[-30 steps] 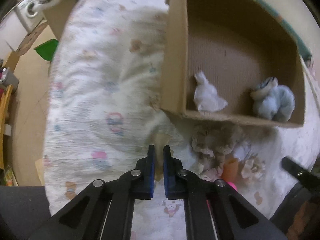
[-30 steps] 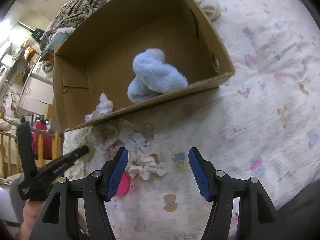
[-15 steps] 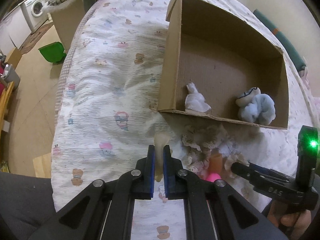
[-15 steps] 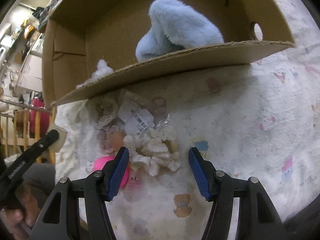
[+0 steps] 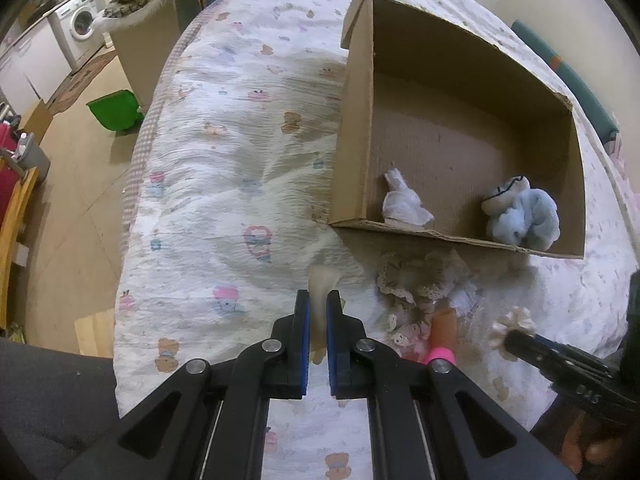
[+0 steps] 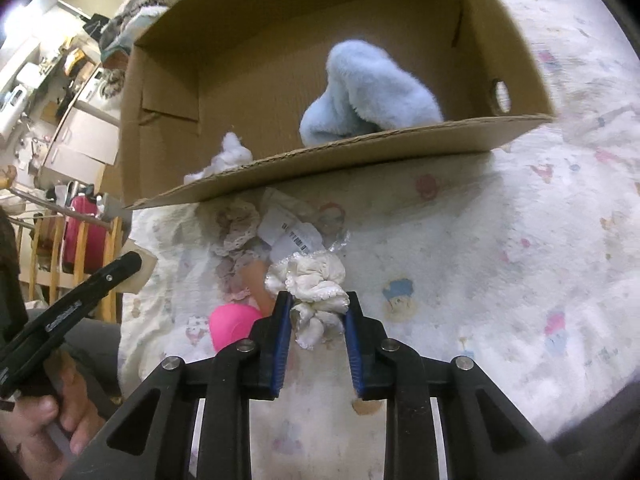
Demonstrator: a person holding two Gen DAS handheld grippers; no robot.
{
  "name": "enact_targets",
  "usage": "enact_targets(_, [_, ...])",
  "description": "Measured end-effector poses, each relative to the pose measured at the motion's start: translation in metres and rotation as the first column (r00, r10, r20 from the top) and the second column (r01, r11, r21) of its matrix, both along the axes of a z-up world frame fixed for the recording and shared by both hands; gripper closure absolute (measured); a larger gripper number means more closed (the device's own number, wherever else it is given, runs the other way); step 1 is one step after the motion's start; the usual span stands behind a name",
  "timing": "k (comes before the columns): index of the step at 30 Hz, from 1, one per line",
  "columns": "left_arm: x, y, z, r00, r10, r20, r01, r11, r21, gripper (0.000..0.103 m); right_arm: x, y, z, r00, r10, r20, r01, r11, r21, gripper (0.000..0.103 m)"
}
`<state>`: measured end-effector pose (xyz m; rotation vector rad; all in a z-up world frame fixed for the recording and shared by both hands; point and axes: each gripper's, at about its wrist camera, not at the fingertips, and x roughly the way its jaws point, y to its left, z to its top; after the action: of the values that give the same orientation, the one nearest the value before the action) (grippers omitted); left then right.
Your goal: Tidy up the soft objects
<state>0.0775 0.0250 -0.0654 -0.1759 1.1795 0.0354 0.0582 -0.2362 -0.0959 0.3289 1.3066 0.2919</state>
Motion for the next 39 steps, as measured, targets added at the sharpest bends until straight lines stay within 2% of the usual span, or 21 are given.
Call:
enact_targets(11, [-0.021,-0.003,0.014,0.998,-0.008,0.055,0.007,1.000,0.023,0.096,-0.015,-0.015,0.031,0.993,-0.042,0.112,0.038,0.998,0.042,0.076])
enact_targets(16, [-0.029,-0.003,0.024,0.995,-0.009,0.099,0.007,1.000,0.027,0.096,-0.026,-0.018,0.057,0.974,-0.046,0.221,0.028,0.996,0.082,0.076])
enact_targets(22, [-0.037,-0.001,0.052,0.986,-0.004,0.165,0.005,1.000,-0.001,0.096,-0.034,-0.026,0.091,0.942,-0.089,0.325,0.039,0.987,0.156,0.076])
enact_targets(29, [-0.032,-0.003,0.094,0.967,-0.018,0.252,0.023,1.000,-0.016,0.096,-0.023,-0.032,0.111,0.929,-0.103,0.354,0.037,0.982,0.187,0.076])
enact_targets(33, [-0.021,-0.010,0.107,0.962,-0.039,0.272,0.049,0.998,-0.031,0.096,-0.016,-0.032,0.114,0.928,-0.096,0.360,0.031,0.983,0.182,0.076])
enact_targets(39, [0.002,-0.029,0.113,0.955,-0.092,0.282,0.098,0.995,-0.008,0.096,0.003,-0.032,0.118,0.927,-0.088,0.364,0.027,0.985,0.169,0.076])
